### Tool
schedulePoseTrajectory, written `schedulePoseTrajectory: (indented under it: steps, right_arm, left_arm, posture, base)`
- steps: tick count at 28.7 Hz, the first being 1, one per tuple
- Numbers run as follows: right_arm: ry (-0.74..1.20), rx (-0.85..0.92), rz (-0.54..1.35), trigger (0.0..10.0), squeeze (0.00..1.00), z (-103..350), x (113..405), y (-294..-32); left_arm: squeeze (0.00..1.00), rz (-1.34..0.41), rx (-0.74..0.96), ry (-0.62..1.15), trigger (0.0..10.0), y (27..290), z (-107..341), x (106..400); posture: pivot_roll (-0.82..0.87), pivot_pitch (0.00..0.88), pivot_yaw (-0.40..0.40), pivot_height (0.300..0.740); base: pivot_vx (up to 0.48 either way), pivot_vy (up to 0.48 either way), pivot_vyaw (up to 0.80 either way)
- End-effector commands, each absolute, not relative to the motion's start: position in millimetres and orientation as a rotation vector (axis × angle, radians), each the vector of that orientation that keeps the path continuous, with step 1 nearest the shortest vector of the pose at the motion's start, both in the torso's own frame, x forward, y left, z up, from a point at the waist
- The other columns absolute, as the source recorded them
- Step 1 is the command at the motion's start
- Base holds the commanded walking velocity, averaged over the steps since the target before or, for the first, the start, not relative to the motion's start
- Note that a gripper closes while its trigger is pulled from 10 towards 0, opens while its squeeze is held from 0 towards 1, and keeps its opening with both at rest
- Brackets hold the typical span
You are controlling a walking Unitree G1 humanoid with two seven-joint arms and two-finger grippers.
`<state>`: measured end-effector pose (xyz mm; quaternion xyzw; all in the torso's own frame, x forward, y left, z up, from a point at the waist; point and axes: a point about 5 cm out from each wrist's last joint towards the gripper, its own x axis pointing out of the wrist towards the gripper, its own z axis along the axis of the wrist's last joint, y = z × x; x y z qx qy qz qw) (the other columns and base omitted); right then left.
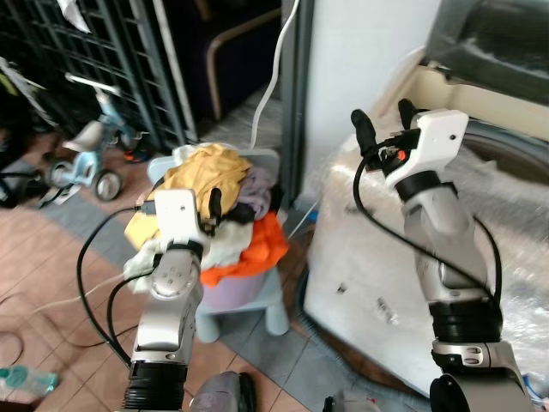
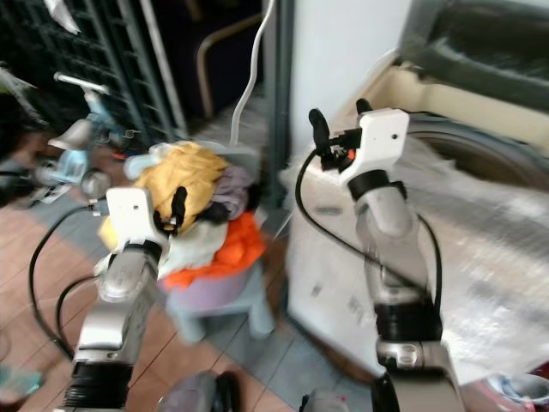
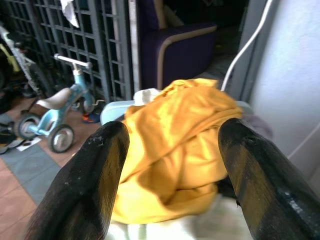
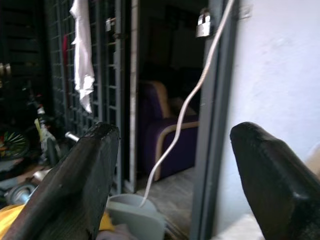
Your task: Clothes washing
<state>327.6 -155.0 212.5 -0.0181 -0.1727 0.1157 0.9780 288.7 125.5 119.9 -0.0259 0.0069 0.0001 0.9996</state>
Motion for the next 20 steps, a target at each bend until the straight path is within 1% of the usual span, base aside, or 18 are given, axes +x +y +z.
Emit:
schedulePoseTrajectory:
  steps: [1, 5, 8, 9, 10, 11, 16, 18, 20]
  right_arm:
    - [-0.358, -0.032, 0.232, 10.0, 1.0, 216.6, 326.0, -152.9]
    - [-0.349, -0.033, 0.219, 10.0, 1.0, 215.9, 323.0, -153.4]
    - [-0.342, -0.03, 0.217, 10.0, 1.0, 214.5, 321.2, -152.7]
    - [-0.337, -0.029, 0.214, 10.0, 0.61, 213.3, 319.7, -152.1]
    - [-0.332, -0.029, 0.213, 10.0, 0.14, 211.9, 318.9, -151.6]
    - [-0.323, -0.031, 0.213, 10.0, 0.0, 209.7, 318.0, -150.8]
    - [-0.252, -0.042, 0.223, 10.0, 0.0, 192.3, 314.2, -147.2]
    - [-0.196, -0.044, 0.22, 10.0, 0.0, 176.5, 311.1, -147.9]
    - [-0.174, -0.045, 0.226, 10.0, 0.0, 170.3, 308.7, -147.1]
  left_arm:
    - [0.0, 0.014, -0.039, 0.013, 10.0, 127.4, 120.8, 289.5]
    - [0.0, 0.009, -0.032, 0.004, 10.0, 127.1, 121.4, 289.2]
    - [0.0, 0.006, -0.022, -0.012, 10.0, 128.0, 122.1, 288.9]
    - [0.0, 0.015, -0.005, -0.015, 10.0, 129.5, 122.5, 288.8]
    - [0.0, 0.011, -0.013, -0.017, 10.0, 129.7, 122.8, 289.0]
    - [0.0, 0.006, -0.023, -0.017, 10.0, 129.6, 123.0, 289.2]
    - [0.0, -0.011, -0.002, -0.033, 10.0, 131.3, 124.1, 287.8]
    - [0.0, -0.015, -0.019, -0.031, 10.0, 131.2, 123.7, 286.7]
    - [0.0, -0.011, -0.028, -0.025, 10.0, 131.4, 123.1, 286.3]
  posture:
    - [-0.02, 0.074, 0.036, 0.74]
    - [-0.02, 0.075, 0.037, 0.74]
    - [-0.02, 0.076, 0.039, 0.74]
    - [-0.02, 0.077, 0.039, 0.74]
    - [-0.02, 0.077, 0.039, 0.74]
    - [-0.02, 0.078, 0.039, 0.74]
    - [-0.03, 0.084, 0.035, 0.74]
    - [-0.02, 0.087, 0.033, 0.74]
    - [-0.02, 0.088, 0.033, 0.74]
  base:
    - [0.0, 0.48, 0.79]
    - [0.0, 0.478, 0.79]
    - [0.0, 0.476, 0.31]
    - [0.0, 0.0, 0.0]
    - [0.0, 0.0, 0.0]
    - [0.0, 0.0, 0.0]
    - [0.0, 0.0, 0.0]
    - [0.379, 0.0, 0.0]
    - [0.48, 0.0, 0.0]
